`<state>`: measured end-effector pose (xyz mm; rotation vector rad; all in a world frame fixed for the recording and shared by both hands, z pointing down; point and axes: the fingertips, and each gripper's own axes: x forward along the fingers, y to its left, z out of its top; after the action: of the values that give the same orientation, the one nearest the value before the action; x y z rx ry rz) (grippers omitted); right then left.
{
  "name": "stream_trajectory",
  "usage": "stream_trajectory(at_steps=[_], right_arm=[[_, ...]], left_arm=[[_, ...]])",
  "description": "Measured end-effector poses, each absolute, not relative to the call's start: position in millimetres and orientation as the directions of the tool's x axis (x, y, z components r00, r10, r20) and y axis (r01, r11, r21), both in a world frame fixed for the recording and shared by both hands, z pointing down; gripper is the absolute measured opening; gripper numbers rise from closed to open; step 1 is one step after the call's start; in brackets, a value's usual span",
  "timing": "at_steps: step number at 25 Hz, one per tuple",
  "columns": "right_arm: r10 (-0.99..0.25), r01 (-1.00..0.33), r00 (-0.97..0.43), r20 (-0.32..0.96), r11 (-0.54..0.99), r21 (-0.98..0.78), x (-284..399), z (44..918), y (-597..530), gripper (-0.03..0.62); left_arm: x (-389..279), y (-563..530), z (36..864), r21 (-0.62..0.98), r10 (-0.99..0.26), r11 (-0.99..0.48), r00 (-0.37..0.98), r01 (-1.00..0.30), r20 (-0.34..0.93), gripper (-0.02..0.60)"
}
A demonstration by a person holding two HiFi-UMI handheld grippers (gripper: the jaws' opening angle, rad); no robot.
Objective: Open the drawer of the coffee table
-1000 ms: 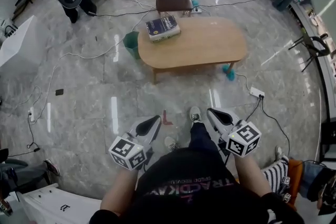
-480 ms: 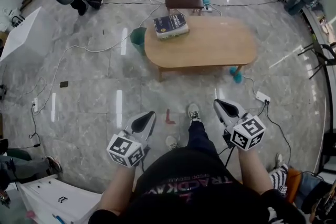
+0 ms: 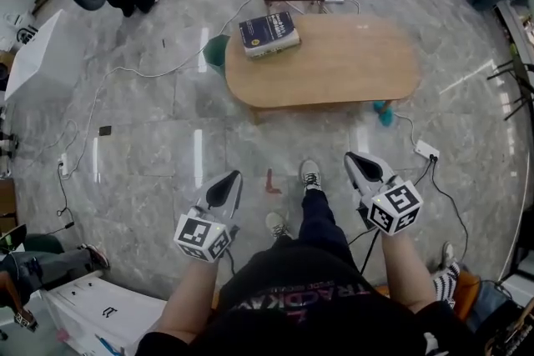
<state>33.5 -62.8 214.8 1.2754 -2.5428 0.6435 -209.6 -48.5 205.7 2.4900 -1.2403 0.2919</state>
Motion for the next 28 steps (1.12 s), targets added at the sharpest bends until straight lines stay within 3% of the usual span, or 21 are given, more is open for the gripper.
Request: stream_trajectory(at_steps=[17, 28], right_arm=[[-0.689, -0.811, -0.585, 0.427, 0.503, -0.3, 104, 353, -181, 0.0], [-0.621, -0.776, -0.629, 0.467, 0.528, -0.344, 96, 447, -236, 0.0]], left_arm=[[-160, -151, 334, 0.178, -0.689, -0.529, 0.543, -0.829, 0.481, 0.003], [-155, -204, 421, 0.19, -0.688, -0.477, 0.499, -0.858, 0.526, 0.003]])
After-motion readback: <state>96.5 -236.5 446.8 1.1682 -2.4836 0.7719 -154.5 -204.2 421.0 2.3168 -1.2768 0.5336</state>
